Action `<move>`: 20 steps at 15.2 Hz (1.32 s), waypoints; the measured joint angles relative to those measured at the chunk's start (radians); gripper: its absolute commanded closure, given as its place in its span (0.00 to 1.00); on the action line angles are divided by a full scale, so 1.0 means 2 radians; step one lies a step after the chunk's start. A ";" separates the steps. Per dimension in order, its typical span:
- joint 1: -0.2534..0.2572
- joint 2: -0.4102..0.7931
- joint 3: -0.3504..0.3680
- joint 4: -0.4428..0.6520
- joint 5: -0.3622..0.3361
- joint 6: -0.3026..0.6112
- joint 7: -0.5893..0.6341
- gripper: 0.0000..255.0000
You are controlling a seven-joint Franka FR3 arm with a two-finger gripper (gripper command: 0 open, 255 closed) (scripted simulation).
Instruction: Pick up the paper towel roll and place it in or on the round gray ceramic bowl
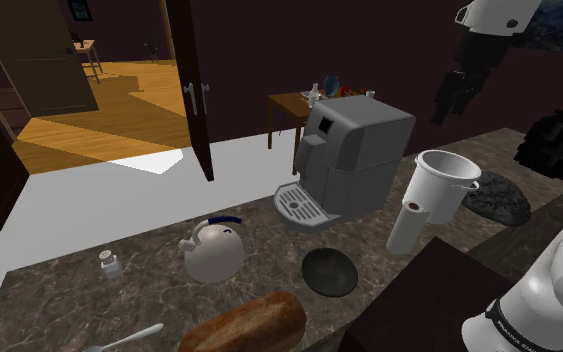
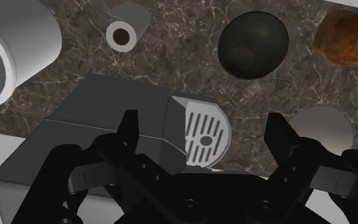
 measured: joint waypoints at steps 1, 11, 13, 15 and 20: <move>0.000 0.000 0.000 0.000 0.000 0.000 0.000 0.00; -0.022 0.014 -0.049 -0.127 -0.025 0.133 -0.026 0.00; -0.028 0.025 -0.062 -0.148 -0.032 0.165 -0.033 0.00; -0.032 0.046 -0.072 -0.166 -0.036 0.201 -0.037 0.00; -0.044 0.093 -0.104 -0.206 -0.049 0.286 -0.053 0.00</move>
